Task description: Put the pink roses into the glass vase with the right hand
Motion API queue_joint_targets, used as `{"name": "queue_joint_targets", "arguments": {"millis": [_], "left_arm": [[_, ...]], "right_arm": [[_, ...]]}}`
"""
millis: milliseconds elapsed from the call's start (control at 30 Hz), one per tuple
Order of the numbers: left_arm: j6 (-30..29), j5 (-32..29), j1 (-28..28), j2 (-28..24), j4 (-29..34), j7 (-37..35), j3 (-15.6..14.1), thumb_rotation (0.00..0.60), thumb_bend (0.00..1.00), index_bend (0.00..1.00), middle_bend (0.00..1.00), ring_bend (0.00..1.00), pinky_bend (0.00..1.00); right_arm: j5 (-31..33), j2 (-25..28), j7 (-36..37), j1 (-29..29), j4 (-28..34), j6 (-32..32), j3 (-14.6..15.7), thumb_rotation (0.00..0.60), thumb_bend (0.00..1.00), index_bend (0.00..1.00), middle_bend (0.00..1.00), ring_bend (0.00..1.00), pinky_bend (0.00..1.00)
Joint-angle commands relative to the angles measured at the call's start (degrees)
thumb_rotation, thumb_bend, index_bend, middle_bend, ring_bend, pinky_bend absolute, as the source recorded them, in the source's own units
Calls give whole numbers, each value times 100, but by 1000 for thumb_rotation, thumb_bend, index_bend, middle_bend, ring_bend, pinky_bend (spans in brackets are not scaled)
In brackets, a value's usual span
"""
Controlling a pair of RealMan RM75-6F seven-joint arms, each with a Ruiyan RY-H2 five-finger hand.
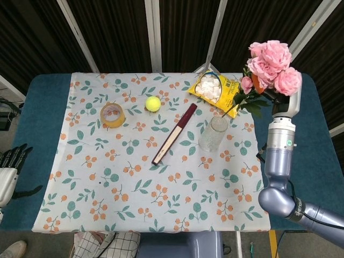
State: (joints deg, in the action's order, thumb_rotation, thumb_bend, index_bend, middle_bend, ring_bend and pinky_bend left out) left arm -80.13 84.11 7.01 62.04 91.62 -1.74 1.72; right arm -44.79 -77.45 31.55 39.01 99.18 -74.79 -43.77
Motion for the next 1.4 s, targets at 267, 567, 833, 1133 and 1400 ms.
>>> {"name": "queue_joint_targets", "arguments": {"millis": [267,567,833,1133,1400], "left_arm": [[28,-26,16,-2,24,40,3,600,0,0,0,0,0],[49,-37,25,-10,34,38,-1,600,0,0,0,0,0],[49,-20,28,-19,31,14,-10,600,0,0,0,0,0],[52,-22,32,-16,33,30,-13,600,0,0,0,0,0],[56,-23,37,-15,36,37,-14,600,0,0,0,0,0]], "right_arm": [[53,-467,95,132,-487,155,166,600,336,510,552,560,445],[-152,-932,275,149,-912,92,349,600,337,510,552,560,445],[-466,-1424,564,74,-1458,-37,606,600,336,497,552,560,445],[-785,-1821,792,17,-1870,-60,831,600,337,483,552,553,445],[-1015,-2071,882,-42,-1998,-81,956,600,336,459,552,539,445]]}}
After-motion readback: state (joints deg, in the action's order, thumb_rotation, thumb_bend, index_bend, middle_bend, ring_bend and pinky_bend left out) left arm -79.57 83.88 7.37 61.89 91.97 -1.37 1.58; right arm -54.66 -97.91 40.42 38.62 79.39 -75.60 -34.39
